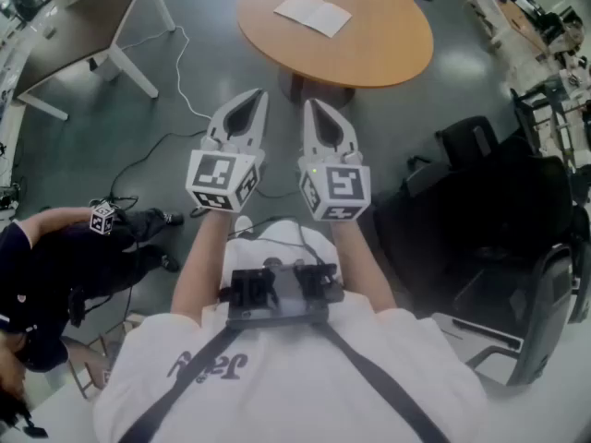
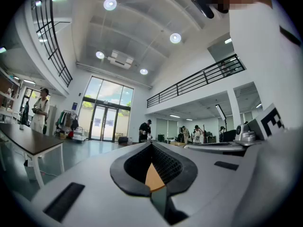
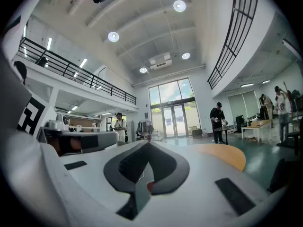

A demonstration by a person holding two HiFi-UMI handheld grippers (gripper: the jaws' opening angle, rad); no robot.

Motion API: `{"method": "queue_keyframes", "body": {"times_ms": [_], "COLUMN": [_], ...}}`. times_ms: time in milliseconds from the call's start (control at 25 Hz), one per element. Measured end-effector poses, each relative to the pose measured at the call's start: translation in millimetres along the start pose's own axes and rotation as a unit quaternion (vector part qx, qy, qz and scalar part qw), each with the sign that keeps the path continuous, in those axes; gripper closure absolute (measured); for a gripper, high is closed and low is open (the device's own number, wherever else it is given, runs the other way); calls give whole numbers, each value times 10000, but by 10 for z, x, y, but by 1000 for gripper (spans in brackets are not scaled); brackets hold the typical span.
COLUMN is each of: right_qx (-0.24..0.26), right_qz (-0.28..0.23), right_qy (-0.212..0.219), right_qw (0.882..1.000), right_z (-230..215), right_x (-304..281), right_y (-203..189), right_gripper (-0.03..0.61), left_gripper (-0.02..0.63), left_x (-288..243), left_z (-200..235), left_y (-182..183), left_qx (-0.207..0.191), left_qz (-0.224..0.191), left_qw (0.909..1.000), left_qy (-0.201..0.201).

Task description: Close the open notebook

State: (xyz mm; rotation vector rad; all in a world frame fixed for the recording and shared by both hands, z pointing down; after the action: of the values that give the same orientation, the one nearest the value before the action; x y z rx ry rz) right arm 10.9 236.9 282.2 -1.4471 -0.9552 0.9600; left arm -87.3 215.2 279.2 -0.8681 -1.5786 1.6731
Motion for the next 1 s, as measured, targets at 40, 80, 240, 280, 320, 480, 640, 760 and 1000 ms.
{"method": "queue_keyframes", "body": {"times_ms": [40, 80, 240, 280, 320, 480, 640, 760, 1000], "right_qx": [7, 12, -1, -5, -14, -135, -187, -53, 149], "right_qz": [-1, -2, -17, -20, -20, -47, -30, 121, 476], "right_qy": [10, 20, 26, 20, 10, -52, -18, -40, -410], "right_qw": [10000, 10000, 10000, 10000, 10000, 9999, 9998, 9999, 9979], "right_z": [-4, -7, -28, -39, -54, -131, -179, -240, -362], "right_x": [31, 61, 148, 167, 189, 283, 340, 367, 418], "right_y": [0, 0, 1, -3, -9, -19, -22, -72, -197], "right_gripper": [561, 561, 561, 561, 561, 560, 558, 558, 557], "left_gripper": [600, 600, 600, 600, 600, 600, 600, 600, 600], "left_x": [11, 21, 33, 32, 32, 17, 11, 9, 50], "left_z": [-30, -58, -171, -216, -263, -364, -372, -408, -537], "left_y": [-8, -14, 11, 22, 25, -5, -25, -94, -278], "left_qx": [7, 14, -22, -61, -104, -140, -125, -185, -175], "left_qz": [3, 3, -79, -120, -149, -142, -112, -24, 195], "left_qw": [10000, 10000, 9999, 9998, 9996, 9995, 9997, 9998, 9996], "left_qy": [21, 39, -64, -150, -218, -248, -166, -54, 75]}}
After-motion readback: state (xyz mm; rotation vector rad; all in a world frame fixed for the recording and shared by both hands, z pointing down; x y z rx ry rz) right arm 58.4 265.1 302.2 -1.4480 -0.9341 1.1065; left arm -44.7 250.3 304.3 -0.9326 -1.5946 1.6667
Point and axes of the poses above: the fingertips, and each gripper's own axes: x backward along the fingers, z to its left, y out of its top, the point moved 2 cm from there along x, backward along the fingers, and after that the axes turned 4 degrees about z, right-handed, at the moved point
